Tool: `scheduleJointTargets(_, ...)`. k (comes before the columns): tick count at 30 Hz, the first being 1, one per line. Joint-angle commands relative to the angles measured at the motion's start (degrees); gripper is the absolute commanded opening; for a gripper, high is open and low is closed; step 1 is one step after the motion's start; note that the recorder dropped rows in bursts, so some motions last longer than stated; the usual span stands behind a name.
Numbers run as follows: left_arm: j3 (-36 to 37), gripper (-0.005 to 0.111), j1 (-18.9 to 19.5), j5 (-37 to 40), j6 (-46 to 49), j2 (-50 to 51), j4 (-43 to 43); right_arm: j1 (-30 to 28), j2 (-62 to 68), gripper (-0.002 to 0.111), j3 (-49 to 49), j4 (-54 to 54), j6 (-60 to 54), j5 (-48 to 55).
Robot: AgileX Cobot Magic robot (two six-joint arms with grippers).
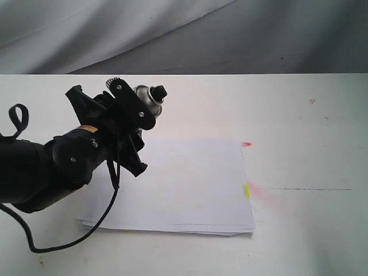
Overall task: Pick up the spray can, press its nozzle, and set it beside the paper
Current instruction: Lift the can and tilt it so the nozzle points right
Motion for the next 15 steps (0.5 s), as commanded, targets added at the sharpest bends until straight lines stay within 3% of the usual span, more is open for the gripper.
scheduleJointTargets(1, 0.06, 0.0, -0.26, -2.4, 3.37, 1.3, 0.56, -0.56, -0.42, 0.0, 0.18, -0.78, 0.0, -0.02)
scheduleJointTargets(15, 0.06, 0.0, -0.26, -2.86, 7.84, 1.43, 0.56, -0.56, -0.42, 0.0, 0.18, -0.78, 0.0, -0.02)
